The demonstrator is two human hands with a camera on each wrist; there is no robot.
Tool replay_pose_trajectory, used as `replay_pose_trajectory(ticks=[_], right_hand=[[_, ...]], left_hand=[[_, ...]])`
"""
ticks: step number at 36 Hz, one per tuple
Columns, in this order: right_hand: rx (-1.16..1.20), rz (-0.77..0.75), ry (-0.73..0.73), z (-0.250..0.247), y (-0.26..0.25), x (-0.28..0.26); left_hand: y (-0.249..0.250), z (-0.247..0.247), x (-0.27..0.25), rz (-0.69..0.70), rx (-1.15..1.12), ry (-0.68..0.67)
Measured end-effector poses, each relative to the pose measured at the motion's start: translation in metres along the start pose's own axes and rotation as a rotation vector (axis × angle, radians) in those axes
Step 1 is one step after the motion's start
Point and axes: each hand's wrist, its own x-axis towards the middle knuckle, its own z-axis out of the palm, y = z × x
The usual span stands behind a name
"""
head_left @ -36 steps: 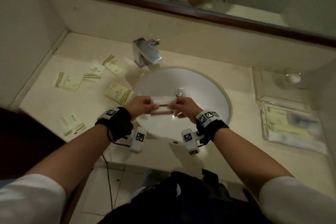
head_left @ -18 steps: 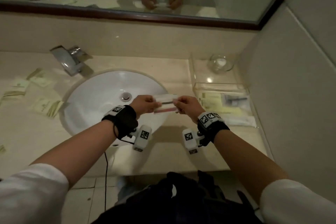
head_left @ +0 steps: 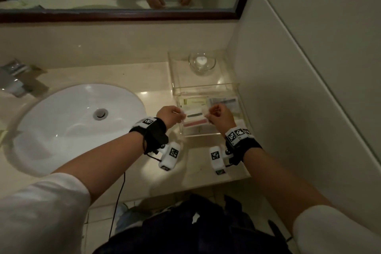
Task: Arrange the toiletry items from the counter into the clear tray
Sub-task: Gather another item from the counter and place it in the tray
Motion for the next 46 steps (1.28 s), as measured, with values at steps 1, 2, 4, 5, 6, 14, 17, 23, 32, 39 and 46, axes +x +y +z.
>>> replay_pose_trajectory(ticks=[1, 2, 4, 5, 6, 14, 17, 23, 32, 39, 46], right_hand=[[-0.021, -0.014, 0.001, -0.002, 0.002, 0.001], [-0.042, -0.025, -0.009, -0.004, 0.002, 0.002], [-0.08, -0.043, -0.04, -0.005, 0.003, 0.005], [-0.098, -0.05, -0.053, -0.005, 0.003, 0.008], [-0.116, -0.055, -0.063, -0.005, 0.003, 0.009], [-0.219, -0.104, -0.067, 0.002, -0.008, 0.029], [-0.25, -0.111, -0.069, 0.004, -0.008, 0.037], [-0.225, -0.088, -0.04, -0.003, 0.001, 0.045], [-0.294, -0.108, 0.155, -0.029, 0.018, 0.058], [-0.435, -0.079, 0.275, -0.047, 0.026, 0.074], [-0.679, -0.137, 0.208, -0.052, 0.039, 0.08]], left_hand=[[0.0, 0.004, 0.003, -0.006, 0.01, 0.018], [0.0, 0.006, 0.005, -0.011, 0.021, 0.046], [0.001, 0.011, 0.008, 0.006, 0.05, 0.11], [0.002, 0.013, 0.009, 0.027, 0.073, 0.131], [0.003, 0.014, 0.01, 0.05, 0.106, 0.143], [0.012, 0.013, 0.024, 0.137, 0.352, 0.134], [0.014, 0.014, 0.031, 0.148, 0.386, 0.141], [0.019, 0.025, 0.04, 0.18, 0.436, 0.136], [0.035, 0.064, 0.057, 0.239, 0.42, 0.047], [0.042, 0.099, 0.069, 0.293, 0.48, -0.043], [0.042, 0.119, 0.071, 0.375, 0.662, -0.035]])
